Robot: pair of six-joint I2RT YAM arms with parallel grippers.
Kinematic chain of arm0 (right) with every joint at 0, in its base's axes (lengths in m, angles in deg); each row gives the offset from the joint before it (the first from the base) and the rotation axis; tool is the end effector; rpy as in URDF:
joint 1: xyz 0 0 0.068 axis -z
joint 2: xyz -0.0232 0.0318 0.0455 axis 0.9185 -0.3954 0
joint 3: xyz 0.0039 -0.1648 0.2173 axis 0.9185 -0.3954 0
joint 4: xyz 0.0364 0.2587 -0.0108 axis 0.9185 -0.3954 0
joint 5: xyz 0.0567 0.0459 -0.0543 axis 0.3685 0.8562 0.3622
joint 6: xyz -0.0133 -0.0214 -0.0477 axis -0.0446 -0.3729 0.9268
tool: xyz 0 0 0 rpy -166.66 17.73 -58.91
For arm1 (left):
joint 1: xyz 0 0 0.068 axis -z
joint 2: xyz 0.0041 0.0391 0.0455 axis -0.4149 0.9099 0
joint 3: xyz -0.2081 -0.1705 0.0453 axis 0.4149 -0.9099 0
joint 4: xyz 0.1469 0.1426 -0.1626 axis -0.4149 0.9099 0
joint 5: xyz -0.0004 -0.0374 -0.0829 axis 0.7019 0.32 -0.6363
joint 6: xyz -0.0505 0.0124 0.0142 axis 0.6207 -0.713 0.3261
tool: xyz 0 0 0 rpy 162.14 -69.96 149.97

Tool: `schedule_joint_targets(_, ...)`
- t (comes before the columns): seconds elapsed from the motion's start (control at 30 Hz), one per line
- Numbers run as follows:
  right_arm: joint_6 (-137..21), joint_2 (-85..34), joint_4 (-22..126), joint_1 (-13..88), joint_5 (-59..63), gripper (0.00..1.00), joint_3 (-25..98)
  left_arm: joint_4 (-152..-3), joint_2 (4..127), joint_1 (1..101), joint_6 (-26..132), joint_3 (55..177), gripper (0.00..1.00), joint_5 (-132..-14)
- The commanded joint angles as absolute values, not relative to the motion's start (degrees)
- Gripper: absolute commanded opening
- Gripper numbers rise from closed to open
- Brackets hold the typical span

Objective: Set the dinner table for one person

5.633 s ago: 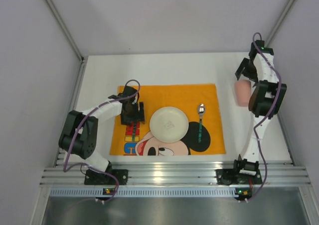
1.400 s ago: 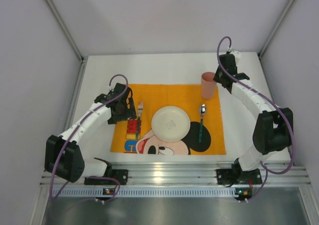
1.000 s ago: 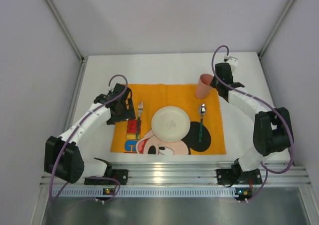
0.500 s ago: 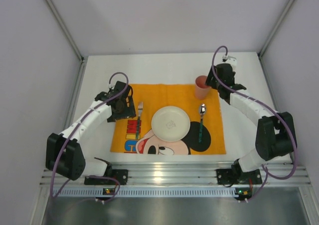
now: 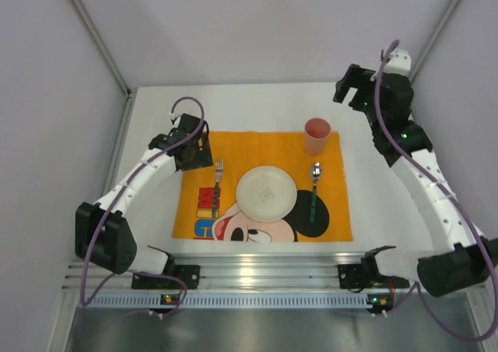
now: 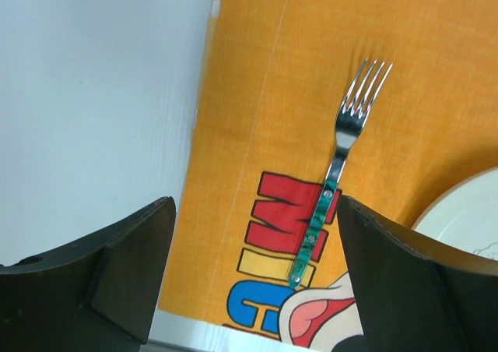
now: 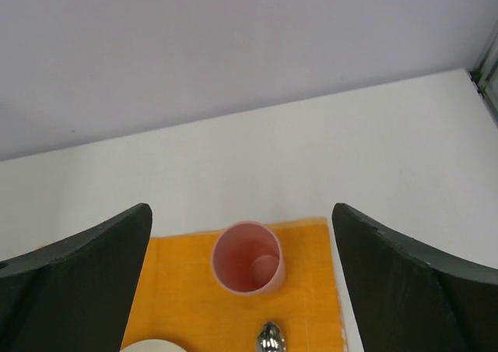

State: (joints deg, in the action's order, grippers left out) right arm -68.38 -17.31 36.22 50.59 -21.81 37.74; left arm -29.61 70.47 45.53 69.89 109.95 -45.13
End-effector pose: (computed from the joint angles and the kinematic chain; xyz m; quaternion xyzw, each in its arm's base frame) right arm 0.2788 0.0706 0.4207 0.0933 0.7696 0.0770 0.6270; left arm 0.2666 -0.0894 0.2774 -0.1067 0.9474 0.0460 0.2982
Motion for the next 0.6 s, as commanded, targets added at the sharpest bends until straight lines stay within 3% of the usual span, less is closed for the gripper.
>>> schedule_joint_targets(0.0, -67.05, -9.2, 34.53, 49.75, -17.89, 1.0, 34.05, -36.57, 71.14, 45.08, 67.24, 112.66, 0.9, -42.32)
schedule_joint_targets(0.1, -68.46, -2.08, 36.47, 49.66, -15.78, 1.0, 24.65, -43.94, 69.22, 45.08, 65.57, 111.0, 0.91, -38.11)
schedule_joint_targets(0.37, -79.26, 11.11, 31.84, 49.75, -10.49, 1.0, 13.7, -91.54, 53.84, 44.99, 53.01, 82.98, 0.94, -33.97)
schedule_joint_targets(0.57, -78.22, 10.07, 25.49, 49.75, -11.99, 1.0, 16.51, -91.16, 55.5, 44.02, 51.07, 81.47, 0.97, -31.42)
